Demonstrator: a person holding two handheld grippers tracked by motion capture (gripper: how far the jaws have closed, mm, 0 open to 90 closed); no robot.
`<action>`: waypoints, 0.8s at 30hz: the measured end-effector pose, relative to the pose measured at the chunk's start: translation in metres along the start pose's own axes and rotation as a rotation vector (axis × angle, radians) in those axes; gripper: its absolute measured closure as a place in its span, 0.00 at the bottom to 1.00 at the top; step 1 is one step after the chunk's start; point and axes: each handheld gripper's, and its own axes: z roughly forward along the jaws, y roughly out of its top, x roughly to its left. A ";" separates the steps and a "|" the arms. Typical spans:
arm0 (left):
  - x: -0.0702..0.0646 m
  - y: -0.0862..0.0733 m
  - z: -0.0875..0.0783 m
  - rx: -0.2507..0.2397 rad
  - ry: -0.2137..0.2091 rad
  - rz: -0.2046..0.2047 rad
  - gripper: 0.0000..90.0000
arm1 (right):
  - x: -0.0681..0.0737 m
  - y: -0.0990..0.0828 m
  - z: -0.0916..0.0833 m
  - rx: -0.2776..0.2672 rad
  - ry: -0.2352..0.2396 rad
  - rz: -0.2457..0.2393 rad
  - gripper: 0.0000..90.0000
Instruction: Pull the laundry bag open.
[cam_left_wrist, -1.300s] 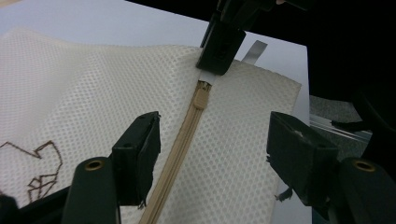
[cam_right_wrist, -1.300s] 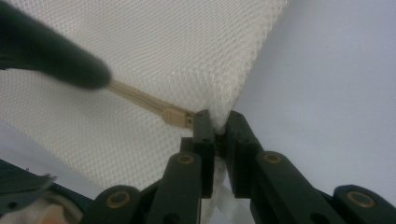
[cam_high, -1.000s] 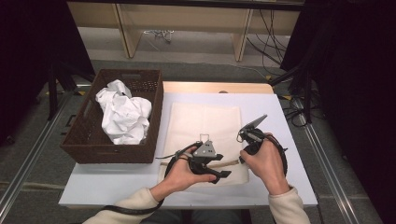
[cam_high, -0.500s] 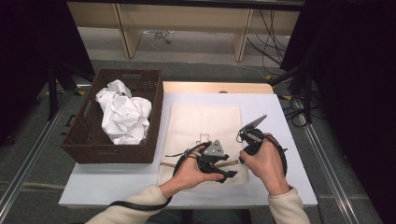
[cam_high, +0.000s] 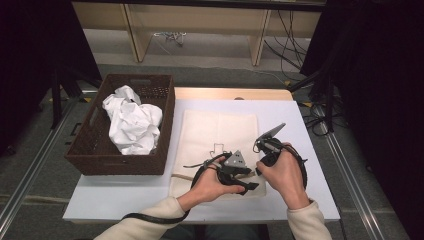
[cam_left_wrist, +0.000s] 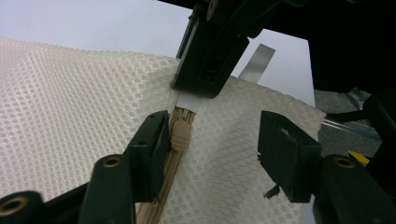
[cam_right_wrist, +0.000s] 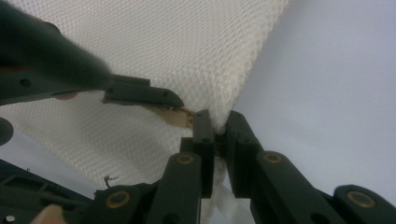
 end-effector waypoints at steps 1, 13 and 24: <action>0.000 0.000 0.000 -0.005 0.006 -0.010 0.51 | -0.001 0.000 0.000 0.001 0.009 -0.019 0.94; 0.002 -0.001 -0.001 -0.007 0.021 -0.040 0.72 | 0.000 0.000 -0.001 -0.002 0.011 -0.004 0.94; 0.006 -0.002 0.002 0.004 0.037 -0.087 0.85 | -0.003 0.000 0.001 -0.006 -0.001 -0.049 0.94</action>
